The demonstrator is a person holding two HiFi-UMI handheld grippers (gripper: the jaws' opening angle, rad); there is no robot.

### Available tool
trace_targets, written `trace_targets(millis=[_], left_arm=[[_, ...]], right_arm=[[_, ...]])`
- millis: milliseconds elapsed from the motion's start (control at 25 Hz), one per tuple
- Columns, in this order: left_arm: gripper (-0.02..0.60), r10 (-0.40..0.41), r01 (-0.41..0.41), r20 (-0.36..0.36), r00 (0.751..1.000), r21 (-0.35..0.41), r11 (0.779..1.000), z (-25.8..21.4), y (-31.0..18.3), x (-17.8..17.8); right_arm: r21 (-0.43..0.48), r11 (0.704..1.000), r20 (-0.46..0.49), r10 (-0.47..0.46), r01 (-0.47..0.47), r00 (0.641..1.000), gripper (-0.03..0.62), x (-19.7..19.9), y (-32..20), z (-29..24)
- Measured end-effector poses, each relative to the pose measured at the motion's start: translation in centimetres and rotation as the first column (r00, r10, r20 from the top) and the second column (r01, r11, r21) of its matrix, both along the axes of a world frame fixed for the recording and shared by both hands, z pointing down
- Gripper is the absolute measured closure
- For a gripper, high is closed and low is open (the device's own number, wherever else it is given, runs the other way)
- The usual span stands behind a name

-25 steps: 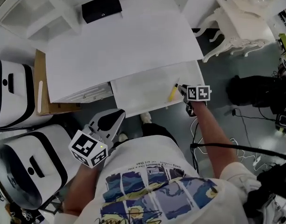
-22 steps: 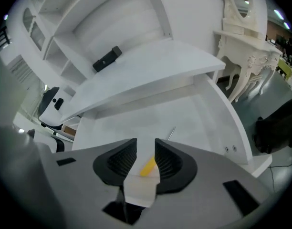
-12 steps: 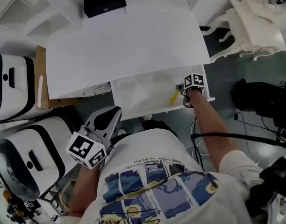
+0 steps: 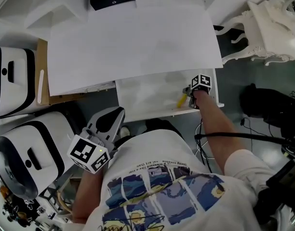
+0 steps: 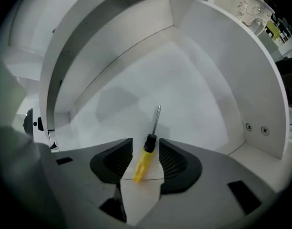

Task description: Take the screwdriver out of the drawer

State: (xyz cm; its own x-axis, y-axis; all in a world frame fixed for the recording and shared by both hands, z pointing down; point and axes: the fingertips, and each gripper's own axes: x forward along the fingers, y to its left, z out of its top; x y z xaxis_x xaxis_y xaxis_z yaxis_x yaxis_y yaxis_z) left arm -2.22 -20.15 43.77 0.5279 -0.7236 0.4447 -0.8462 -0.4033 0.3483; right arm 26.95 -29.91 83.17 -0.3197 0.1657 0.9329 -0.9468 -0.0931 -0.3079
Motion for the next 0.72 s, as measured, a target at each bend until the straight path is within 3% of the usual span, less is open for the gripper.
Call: trace_targets(millis=[200, 320, 720], left_arm=[[0.568, -0.022, 0.022, 0.000, 1.000, -0.019, 1.000, 0.6, 0.0, -0.8], [0.568, -0.024, 0.024, -0.001, 1.000, -0.021, 1.000, 0.7, -0.2, -0.9], [0.568, -0.022, 0.022, -0.001, 1.000, -0.026, 0.999, 0.7, -0.2, -1.6]], right_arm=[[-0.031, 0.999, -0.028, -0.022, 0.021, 0.999, 0.420, -0.2, 0.6, 0.9], [-0.033, 0.999, -0.060, -0.032, 0.030, 0.998, 0.466, 0.2, 0.6, 1.2], [0.008, 0.994, -0.132, -0.104, 0.106, 0.986, 0.480, 0.4, 0.5, 1.0]])
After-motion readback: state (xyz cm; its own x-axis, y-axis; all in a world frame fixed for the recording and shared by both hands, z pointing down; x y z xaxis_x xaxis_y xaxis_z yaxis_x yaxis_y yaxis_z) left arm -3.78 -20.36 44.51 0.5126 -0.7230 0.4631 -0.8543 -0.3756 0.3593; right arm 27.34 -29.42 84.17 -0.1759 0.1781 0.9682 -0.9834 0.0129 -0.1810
